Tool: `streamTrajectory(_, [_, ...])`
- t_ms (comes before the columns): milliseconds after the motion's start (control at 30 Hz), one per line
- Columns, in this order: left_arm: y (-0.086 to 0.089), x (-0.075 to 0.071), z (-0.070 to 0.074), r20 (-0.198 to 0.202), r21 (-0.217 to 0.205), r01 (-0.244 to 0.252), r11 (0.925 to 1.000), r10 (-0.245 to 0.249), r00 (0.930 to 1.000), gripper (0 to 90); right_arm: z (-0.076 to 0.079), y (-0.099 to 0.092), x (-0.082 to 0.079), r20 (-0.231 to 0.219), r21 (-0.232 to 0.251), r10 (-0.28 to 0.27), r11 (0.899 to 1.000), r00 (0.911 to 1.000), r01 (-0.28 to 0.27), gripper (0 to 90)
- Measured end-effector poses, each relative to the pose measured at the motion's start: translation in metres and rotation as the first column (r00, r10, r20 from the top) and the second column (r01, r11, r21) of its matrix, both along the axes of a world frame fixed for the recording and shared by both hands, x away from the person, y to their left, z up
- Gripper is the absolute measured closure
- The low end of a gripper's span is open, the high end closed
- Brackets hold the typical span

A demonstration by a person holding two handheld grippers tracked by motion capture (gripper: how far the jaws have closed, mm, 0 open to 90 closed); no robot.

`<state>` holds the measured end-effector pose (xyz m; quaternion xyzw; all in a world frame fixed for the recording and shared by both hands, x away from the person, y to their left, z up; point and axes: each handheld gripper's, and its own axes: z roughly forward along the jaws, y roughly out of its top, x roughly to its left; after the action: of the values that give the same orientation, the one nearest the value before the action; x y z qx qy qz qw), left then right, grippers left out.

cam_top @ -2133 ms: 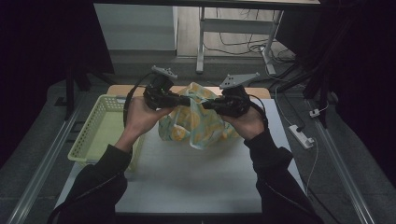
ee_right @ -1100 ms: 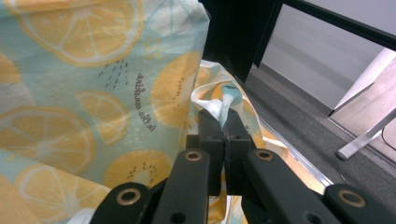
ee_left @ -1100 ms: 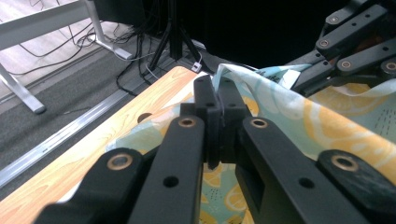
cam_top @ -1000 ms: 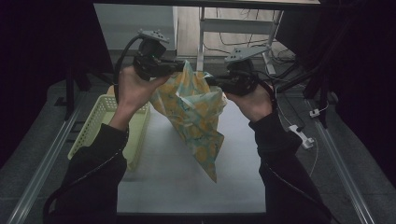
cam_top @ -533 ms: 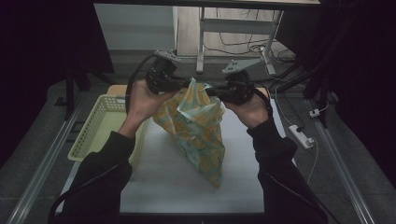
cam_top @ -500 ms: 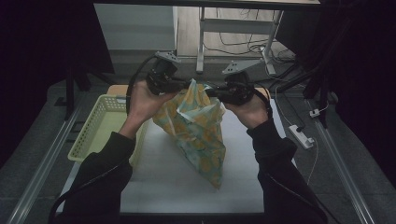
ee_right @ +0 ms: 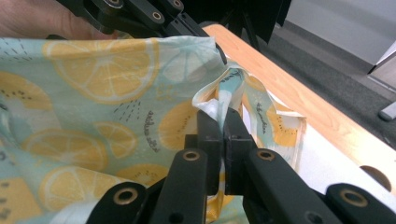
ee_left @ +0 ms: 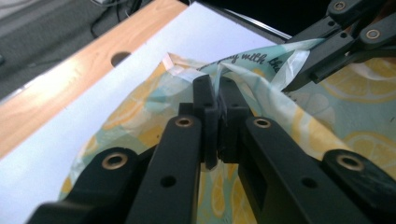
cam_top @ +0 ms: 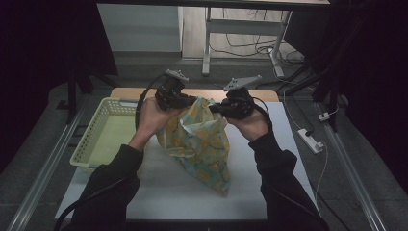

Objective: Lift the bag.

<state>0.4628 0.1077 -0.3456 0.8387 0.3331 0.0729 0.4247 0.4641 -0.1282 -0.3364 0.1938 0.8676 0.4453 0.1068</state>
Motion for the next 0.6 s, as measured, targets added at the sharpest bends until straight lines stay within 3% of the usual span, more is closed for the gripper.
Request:
streamTrajectory(367, [-0.002,0.012,-0.038,-0.077,0.015,-0.009,0.9999,0.01,0.997,86.5,-0.031,0.001,0.009,-0.055,-0.015,-0.022,1.0,0.9982,0.022,87.0])
streamTrajectory(600, [-0.003,0.015,-0.045,-0.094,-0.002,-0.005,1.0,0.005,0.9956,83.3,-0.039,-0.002,0.013,-0.075,-0.006,-0.036,0.999,0.9966,0.036,84.3])
